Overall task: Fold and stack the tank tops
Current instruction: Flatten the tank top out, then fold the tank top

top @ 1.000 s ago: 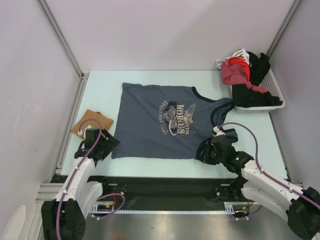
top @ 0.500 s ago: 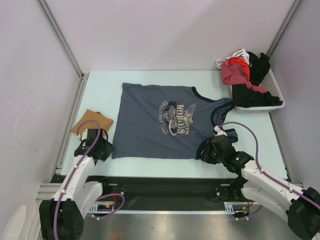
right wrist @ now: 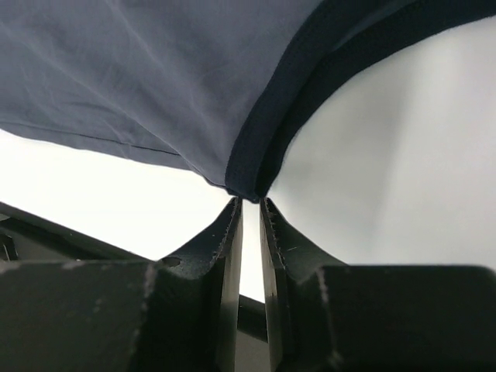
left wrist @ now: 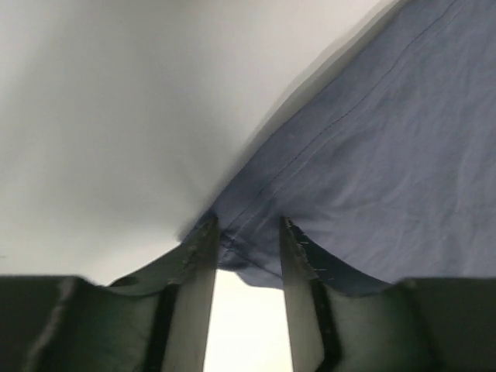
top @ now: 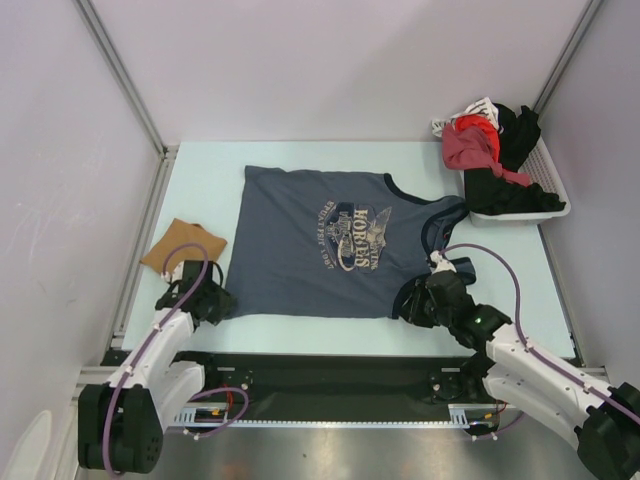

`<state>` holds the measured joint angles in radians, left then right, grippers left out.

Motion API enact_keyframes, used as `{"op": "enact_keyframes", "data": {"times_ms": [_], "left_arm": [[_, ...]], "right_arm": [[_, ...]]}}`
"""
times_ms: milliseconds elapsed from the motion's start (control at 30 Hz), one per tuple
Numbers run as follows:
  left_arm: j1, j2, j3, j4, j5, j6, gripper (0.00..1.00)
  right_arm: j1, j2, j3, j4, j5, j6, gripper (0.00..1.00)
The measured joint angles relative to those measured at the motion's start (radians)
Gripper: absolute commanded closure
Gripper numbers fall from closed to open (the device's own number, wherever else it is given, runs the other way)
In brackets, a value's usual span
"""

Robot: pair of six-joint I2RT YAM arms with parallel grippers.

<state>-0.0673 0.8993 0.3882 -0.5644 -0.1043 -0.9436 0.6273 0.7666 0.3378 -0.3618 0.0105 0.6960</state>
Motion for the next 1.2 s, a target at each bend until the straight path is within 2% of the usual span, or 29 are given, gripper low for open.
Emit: {"op": "enact_keyframes", "data": {"times_ms": [33,67,133,367,400,433,467,667,867,1033,1067,1100,1133,1200], "left_arm": [[0.0,-0.002,-0.006,0.004,0.003,-0.005,0.48],[0.0,-0.007,-0.009,0.011,0.006,-0.007,0.46],[-0.002,-0.018,-0.01,0.023,0.011,-0.017,0.45],[-0.003,-0.015,-0.021,0.041,0.01,-0.017,0.58],[-0.003,-0.01,-0.023,0.049,0.01,-0.017,0.64],[-0.003,-0.006,-0.026,0.06,0.01,-0.017,0.88],[-0.002,0.0,-0.031,0.073,0.01,-0.023,1.0],[-0.003,0.001,-0.048,0.116,0.017,0.0,1.0],[-0.003,-0.079,0.004,0.005,-0.015,0.027,1.0],[-0.003,-0.076,0.079,-0.03,-0.017,0.039,1.0],[-0.003,-0.065,0.089,-0.03,-0.016,0.04,1.0],[-0.003,-0.05,0.097,-0.03,-0.016,0.045,0.99],[-0.003,-0.031,0.104,-0.029,-0.016,0.047,0.99],[-0.003,0.002,0.114,-0.03,-0.014,0.054,0.99]], "right_arm": [[0.0,-0.006,0.0,0.0,0.0,0.0,0.8],[0.0,-0.01,0.0,0.0,0.0,0.0,0.8],[0.0,-0.013,-0.001,0.0,0.0,0.0,0.81],[0.0,-0.005,-0.002,0.0,0.0,0.0,0.82],[0.0,-0.003,-0.002,0.0,0.0,0.0,0.82],[0.0,-0.003,-0.002,0.0,0.0,0.0,0.82],[0.0,-0.003,-0.002,0.0,0.0,0.0,0.82],[0.0,-0.013,-0.001,-0.023,0.001,0.0,0.87],[0.0,-0.076,0.042,-0.072,0.01,-0.008,0.91],[0.0,-0.105,0.105,-0.075,0.028,-0.025,0.95],[0.0,-0.1,0.119,-0.076,0.034,-0.03,0.93],[0.0,-0.085,0.133,-0.076,0.037,-0.036,0.73],[0.0,-0.068,0.148,-0.074,0.038,-0.042,0.64],[0.0,-0.032,0.171,-0.073,0.037,-0.051,0.54]]}}
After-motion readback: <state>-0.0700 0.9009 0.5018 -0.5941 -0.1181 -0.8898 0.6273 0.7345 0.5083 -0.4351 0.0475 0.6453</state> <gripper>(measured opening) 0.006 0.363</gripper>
